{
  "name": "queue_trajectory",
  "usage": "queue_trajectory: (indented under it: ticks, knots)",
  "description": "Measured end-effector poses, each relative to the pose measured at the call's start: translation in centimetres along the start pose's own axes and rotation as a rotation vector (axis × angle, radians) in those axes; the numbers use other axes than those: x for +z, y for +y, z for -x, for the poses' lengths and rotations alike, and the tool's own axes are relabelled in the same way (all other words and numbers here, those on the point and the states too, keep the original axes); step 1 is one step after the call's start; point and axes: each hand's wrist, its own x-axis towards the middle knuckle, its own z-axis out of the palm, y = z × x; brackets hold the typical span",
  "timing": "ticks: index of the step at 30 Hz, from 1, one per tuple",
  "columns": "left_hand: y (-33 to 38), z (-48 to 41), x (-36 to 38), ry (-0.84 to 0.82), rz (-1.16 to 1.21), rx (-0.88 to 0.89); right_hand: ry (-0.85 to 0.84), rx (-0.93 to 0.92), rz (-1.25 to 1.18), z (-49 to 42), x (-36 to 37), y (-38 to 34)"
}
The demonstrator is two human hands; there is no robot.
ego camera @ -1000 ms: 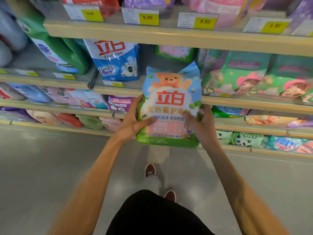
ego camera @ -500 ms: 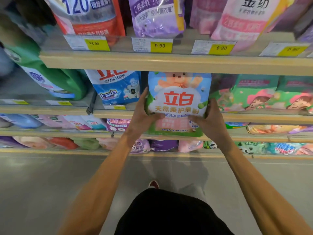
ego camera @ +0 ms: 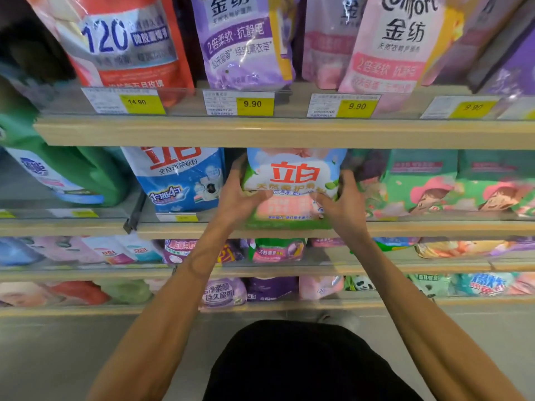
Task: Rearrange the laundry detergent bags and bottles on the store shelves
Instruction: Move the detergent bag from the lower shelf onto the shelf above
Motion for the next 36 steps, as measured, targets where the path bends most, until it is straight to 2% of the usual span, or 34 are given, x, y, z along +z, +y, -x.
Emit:
queue_trajectory:
  ticks: [5,17,25,36]
  knots:
    - [-0.4,-1.4,0.2,0.02,-0.064,0.105,0.05,-0.031,-0.026,-1.1,1.1,0.7]
    - [-1.7,-3.1,1.0,0.062,-0.142,0.194,0.202,-0.19,-0.025,-2.2,3.8,2.2]
    - [-3.0,-3.5,2.8,0.064,-0.167,0.217,0.139,-0.142,0.094,-4.1,4.6,4.2]
    - [-4.8,-3.2,3.1,-0.085,-0.292,0.29,0.05,-0.157,0.092,-3.8,5.3,6.5]
